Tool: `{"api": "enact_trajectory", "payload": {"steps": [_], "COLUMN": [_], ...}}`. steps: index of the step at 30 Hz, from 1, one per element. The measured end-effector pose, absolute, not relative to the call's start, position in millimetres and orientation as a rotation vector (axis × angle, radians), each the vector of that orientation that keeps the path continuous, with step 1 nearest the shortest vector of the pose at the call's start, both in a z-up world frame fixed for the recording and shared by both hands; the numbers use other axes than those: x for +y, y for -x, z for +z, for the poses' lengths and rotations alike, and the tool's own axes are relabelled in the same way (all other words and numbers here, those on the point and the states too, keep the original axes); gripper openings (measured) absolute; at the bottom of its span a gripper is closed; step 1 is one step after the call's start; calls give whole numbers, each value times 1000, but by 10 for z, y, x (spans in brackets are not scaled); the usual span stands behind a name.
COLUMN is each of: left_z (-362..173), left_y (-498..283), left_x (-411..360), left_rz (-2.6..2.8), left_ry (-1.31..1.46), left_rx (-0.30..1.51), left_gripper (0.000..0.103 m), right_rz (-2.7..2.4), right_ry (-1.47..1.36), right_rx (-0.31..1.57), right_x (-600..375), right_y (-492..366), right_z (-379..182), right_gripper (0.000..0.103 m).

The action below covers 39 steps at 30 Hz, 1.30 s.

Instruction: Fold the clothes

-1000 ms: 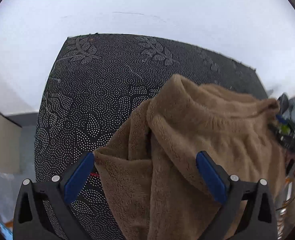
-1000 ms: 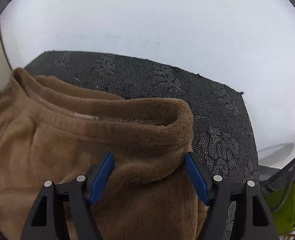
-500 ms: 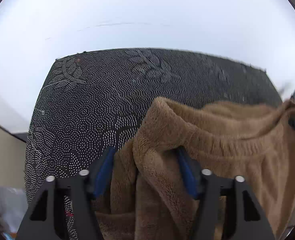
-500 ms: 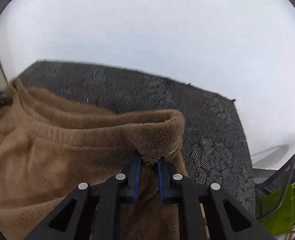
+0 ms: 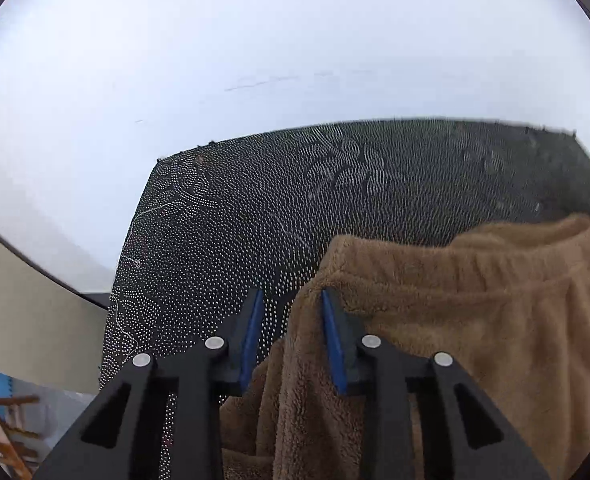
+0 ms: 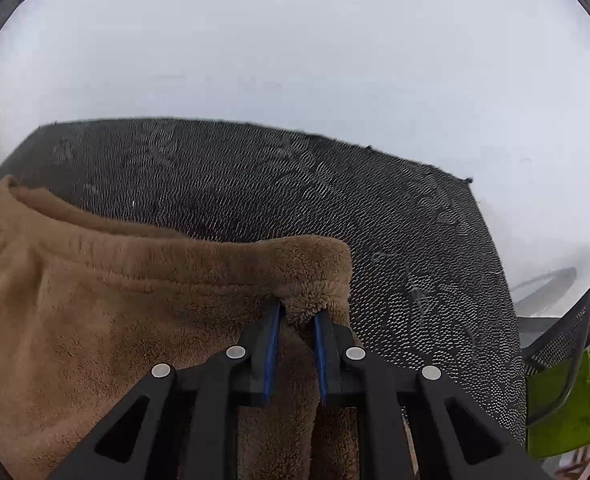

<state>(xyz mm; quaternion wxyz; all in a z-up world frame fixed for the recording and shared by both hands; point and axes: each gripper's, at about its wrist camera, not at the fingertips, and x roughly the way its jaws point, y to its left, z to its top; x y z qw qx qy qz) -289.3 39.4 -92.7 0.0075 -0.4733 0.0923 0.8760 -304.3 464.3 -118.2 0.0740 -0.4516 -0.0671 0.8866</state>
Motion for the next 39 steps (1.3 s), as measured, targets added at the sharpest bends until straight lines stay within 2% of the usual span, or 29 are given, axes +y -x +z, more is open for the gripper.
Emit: {"api": "enact_trajectory", "payload": {"steps": [2,4,5,6,7,9,13,16,21,25,31,39], "left_z": [-934,-907,-865,-823,-781,-623,-293,-252,-514,-762,-1067,-954], "left_y": [2881,2865,2834,2804,2773,2642,2281,2097,2115,2316,2624,2423], "left_x": [415,407,364,320,277,184,224,538,1144,1293,918,946], "left_rz": [2749,2752,2760,2768,2776,2810,2788,2633,2511,2605,2593,2630], "left_ry": [1481,1485,1476,1467,1458,1410,1274,1253,1306,1352,1483,1407], "left_rx": [338,354,331,308,285,244,185,152,264,411,157,210], "left_gripper": [47,59,69,73,76,82,85,89,89,89,94,96], "right_rz": [2674,2686,2692,2698,2704,2716,2738,2762,2865,2846,2721,2722], "right_ry": [1328,1301,1288,1274,1260,1233,1178,1154,1374,1437,1553,1500], "right_rx": [-193,-185,-181,-177,-173,-165,-148,-136,-83,-170,-100,-132], "right_x": [4629,4615,4608,4601,4594,4581,4553,4499,3978,3758,3950,3892], "right_y": [2965,2887,2848,2810,2771,2693,2538,2433,2550,2784,3265,3290], "right_z": [-1112,-1042,-1007,-972,-936,-866,-726,-634,-758,-944,-1323,-1363], "right_gripper": [24,29,32,45,69,81,81,81,81,81,81,82]}}
